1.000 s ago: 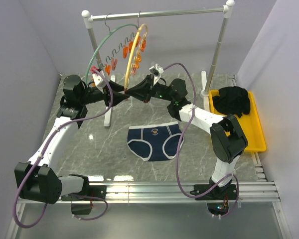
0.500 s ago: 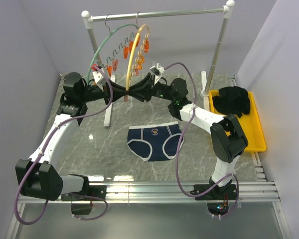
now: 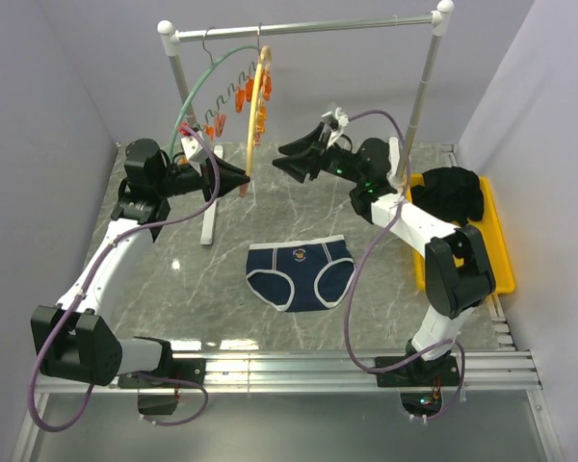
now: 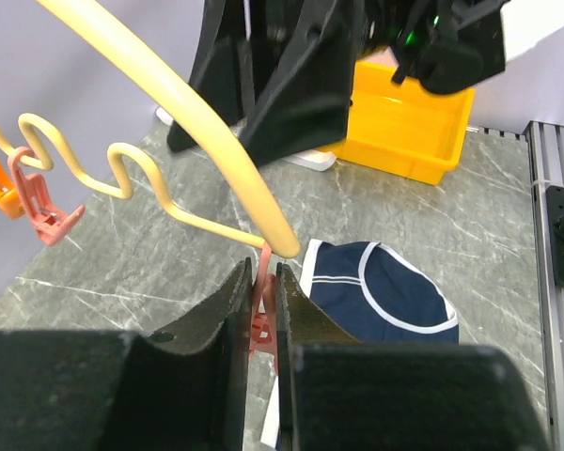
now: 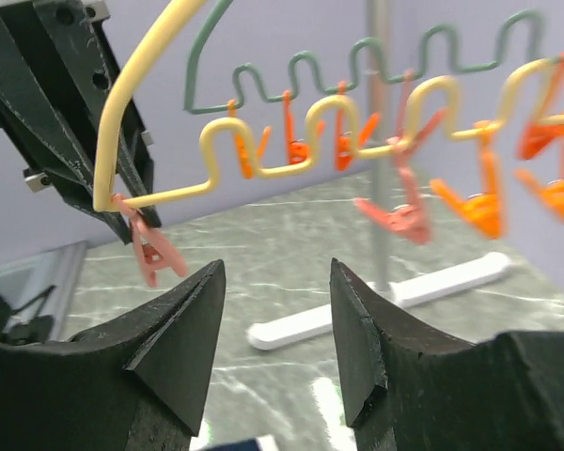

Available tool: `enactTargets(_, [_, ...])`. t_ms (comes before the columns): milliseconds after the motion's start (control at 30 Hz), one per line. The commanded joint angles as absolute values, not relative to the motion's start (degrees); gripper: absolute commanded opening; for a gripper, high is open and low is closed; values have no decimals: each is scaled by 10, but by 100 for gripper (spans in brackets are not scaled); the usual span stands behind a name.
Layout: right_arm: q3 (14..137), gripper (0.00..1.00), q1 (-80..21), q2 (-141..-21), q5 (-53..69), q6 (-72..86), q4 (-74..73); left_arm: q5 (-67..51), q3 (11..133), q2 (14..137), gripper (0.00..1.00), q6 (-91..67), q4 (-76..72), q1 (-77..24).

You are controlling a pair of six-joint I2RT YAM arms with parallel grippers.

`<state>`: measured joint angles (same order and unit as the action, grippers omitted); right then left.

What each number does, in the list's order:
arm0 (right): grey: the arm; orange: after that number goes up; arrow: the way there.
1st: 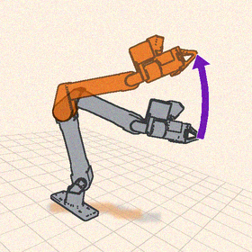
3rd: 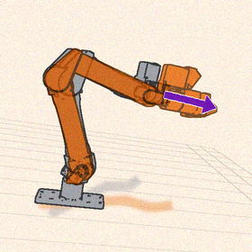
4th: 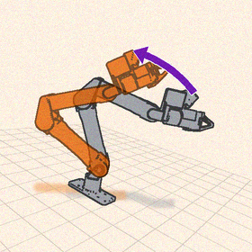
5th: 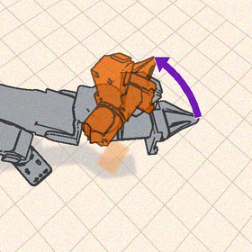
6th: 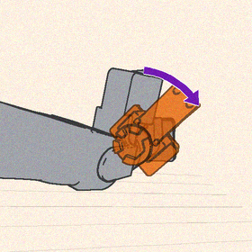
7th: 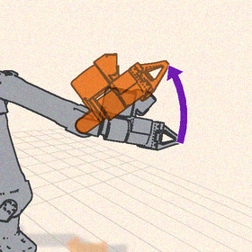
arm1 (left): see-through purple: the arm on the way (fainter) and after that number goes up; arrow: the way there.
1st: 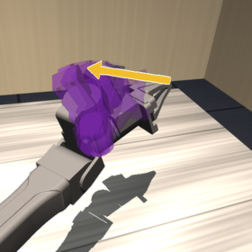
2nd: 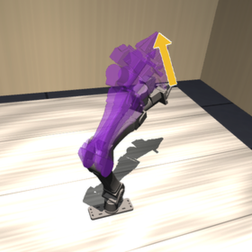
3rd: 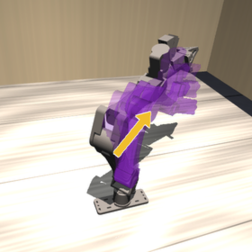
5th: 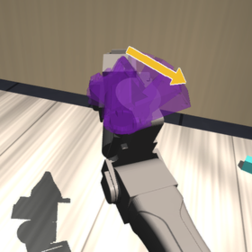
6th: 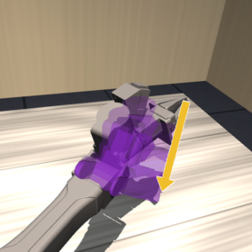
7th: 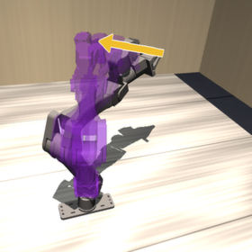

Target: Clip the underwear to the hanger

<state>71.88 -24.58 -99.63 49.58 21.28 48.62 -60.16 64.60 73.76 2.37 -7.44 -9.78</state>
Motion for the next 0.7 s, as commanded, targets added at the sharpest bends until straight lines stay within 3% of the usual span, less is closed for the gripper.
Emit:
enactTargets(0, [716,56,-245,-950,528,158,452,-615,667,735,0,16,-77,-98])
enactTargets(167, [711,56,-236,-940,570,120,340,-603,671,737,0,-25,-89,-98])
enactTargets(233, [714,56,-234,-928,577,74,227,-593,670,737,0,-52,-93,-98])
enactTargets(467, [612,55,-249,-872,511,-24,40,-575,637,720,0,-127,-141,-98])
enactTargets(667, [674,53,-312,-970,410,-106,-88,-574,635,714,0,-120,-135,-98])
